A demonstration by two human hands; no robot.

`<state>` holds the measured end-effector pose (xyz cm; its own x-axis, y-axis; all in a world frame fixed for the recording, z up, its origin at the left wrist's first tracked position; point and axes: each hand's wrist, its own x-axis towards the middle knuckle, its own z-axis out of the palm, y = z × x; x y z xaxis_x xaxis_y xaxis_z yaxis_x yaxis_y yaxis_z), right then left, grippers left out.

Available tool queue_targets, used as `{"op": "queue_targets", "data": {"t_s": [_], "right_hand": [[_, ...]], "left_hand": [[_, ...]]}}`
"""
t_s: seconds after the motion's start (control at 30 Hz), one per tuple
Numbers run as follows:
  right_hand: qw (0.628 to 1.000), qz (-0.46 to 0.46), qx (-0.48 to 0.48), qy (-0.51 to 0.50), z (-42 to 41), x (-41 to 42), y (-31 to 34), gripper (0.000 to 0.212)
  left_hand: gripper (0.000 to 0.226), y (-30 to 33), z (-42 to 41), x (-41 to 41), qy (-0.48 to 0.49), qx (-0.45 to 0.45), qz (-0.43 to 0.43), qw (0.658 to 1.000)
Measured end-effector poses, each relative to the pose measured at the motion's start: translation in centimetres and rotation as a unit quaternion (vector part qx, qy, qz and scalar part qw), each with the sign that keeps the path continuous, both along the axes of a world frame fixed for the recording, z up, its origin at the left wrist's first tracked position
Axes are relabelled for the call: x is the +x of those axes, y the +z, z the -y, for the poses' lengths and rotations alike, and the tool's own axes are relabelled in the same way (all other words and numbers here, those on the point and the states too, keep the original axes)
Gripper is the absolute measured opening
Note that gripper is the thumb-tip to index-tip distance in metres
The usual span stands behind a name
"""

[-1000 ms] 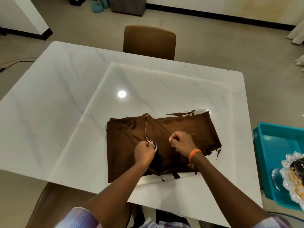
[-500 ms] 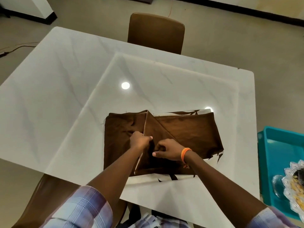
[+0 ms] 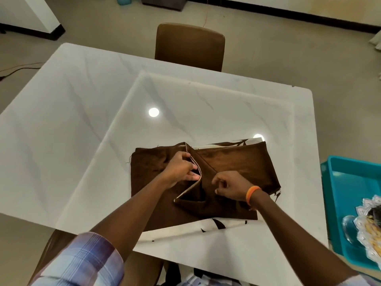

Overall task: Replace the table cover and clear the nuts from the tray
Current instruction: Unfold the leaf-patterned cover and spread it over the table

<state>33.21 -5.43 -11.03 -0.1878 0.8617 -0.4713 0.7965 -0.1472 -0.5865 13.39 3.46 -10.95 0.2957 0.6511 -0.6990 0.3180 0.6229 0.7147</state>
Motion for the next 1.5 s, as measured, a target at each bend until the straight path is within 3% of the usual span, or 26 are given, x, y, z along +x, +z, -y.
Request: {"op": "queue_targets", "data": {"t_s": [0.03,0.07,0.1,0.17,0.2,0.23,0.3,0.37,0.43,0.5,0.57,0.6,0.7,0.77,0.8,0.9,0.97,1.03,1.07,1.13,1.2,1.27,1.3,1.37,1.5], "right_hand": [[1.000,0.011,-0.020,0.020,-0.2,0.4,0.5,0.028],[0.998,0.035,-0.033,0.045,-0.1,0.4,0.9,0.039],[0.994,0.066,-0.033,0.079,0.1,0.1,1.1,0.047],[0.972,0.149,-0.012,0.184,1.4,-1.4,0.5,0.061],[0.954,0.186,0.002,0.235,2.4,-2.3,-0.3,0.064],[0.940,0.208,0.019,0.269,3.2,-3.1,-1.2,0.063],[0.941,0.211,0.052,0.259,4.2,-3.6,-2.8,0.043],[0.969,0.155,0.042,0.187,4.0,-3.0,-3.2,0.020],[0.996,0.041,-0.023,0.079,3.2,-1.0,-2.8,0.010],[0.999,-0.030,-0.029,-0.022,2.2,2.2,-2.0,0.026],[0.989,-0.028,0.035,-0.143,1.0,6.1,-1.1,0.031],[0.973,-0.011,0.069,-0.218,0.4,8.0,-0.8,0.028],[0.870,0.068,0.109,-0.476,-0.1,11.3,-0.9,0.007],[0.777,0.128,0.097,-0.608,0.9,10.9,-1.0,0.024],[0.740,0.116,0.104,-0.654,1.6,10.0,-0.7,0.029],[0.686,-0.017,0.104,-0.720,4.1,6.2,-0.8,0.046],[0.638,-0.083,0.081,-0.761,6.0,3.6,-1.3,0.063],[0.621,-0.156,0.017,-0.768,7.5,1.4,-1.9,0.075],[0.641,-0.178,-0.024,-0.746,8.0,0.2,-1.9,0.077],[0.703,-0.176,-0.066,-0.686,9.0,-1.9,-2.3,0.086],[0.752,-0.120,-0.040,-0.647,9.8,-2.6,-3.0,0.091],[0.780,-0.049,-0.020,-0.624,10.2,-2.3,-3.7,0.075],[0.782,-0.025,-0.025,-0.623,10.3,-1.9,-4.0,0.063],[0.782,0.002,-0.026,-0.623,10.2,-1.2,-4.5,0.047],[0.791,0.012,0.008,-0.611,8.6,-0.9,-4.8,0.035]], "left_hand": [[0.064,-0.5,-0.3,-0.1,-0.093,0.070,-0.034,0.993],[0.072,-0.9,-0.6,-0.3,-0.224,0.173,-0.095,0.954],[0.078,-1.4,-0.8,-0.6,-0.355,0.278,-0.163,0.878],[0.082,-2.6,-1.2,-0.9,-0.519,0.440,-0.288,0.674],[0.080,-2.9,-1.4,-0.9,-0.550,0.478,-0.328,0.601],[0.076,-3.0,-1.6,-0.9,-0.568,0.504,-0.349,0.549],[0.066,-3.0,-2.4,-0.5,-0.589,0.525,-0.358,0.500],[0.047,-2.8,-3.5,-0.3,-0.581,0.564,-0.344,0.475],[0.034,-3.0,-4.5,0.2,-0.591,0.567,-0.313,0.481],[0.030,-3.3,-4.8,0.6,-0.598,0.548,-0.279,0.515],[0.024,-2.6,-4.7,1.2,-0.575,0.505,-0.257,0.590],[0.020,-1.6,-4.3,1.7,-0.555,0.461,-0.245,0.647],[0.014,2.0,-1.8,3.9,-0.495,0.281,-0.166,0.805],[0.009,3.5,1.1,6.1,-0.463,0.193,-0.103,0.859],[0.009,3.8,2.6,7.3,-0.442,0.159,-0.078,0.879],[0.018,3.2,6.6,10.4,-0.365,0.110,-0.044,0.923],[0.023,2.6,7.8,11.4,-0.383,0.108,-0.053,0.916],[0.024,2.0,7.7,11.5,-0.483,0.099,-0.039,0.869],[0.022,1.8,7.3,11.2,-0.528,0.102,-0.024,0.842],[0.020,1.1,5.6,10.1,-0.554,0.203,-0.033,0.806],[0.022,-0.5,2.9,8.7,-0.501,0.371,-0.147,0.768],[0.057,-2.7,-0.1,6.5,-0.449,0.456,-0.306,0.705],[0.084,-3.7,-1.4,5.2,-0.452,0.427,-0.356,0.698],[0.115,-5.3,-3.2,3.2,-0.470,0.350,-0.368,0.722],[0.114,-6.0,-3.3,1.1,-0.465,0.319,-0.362,0.742]]}}
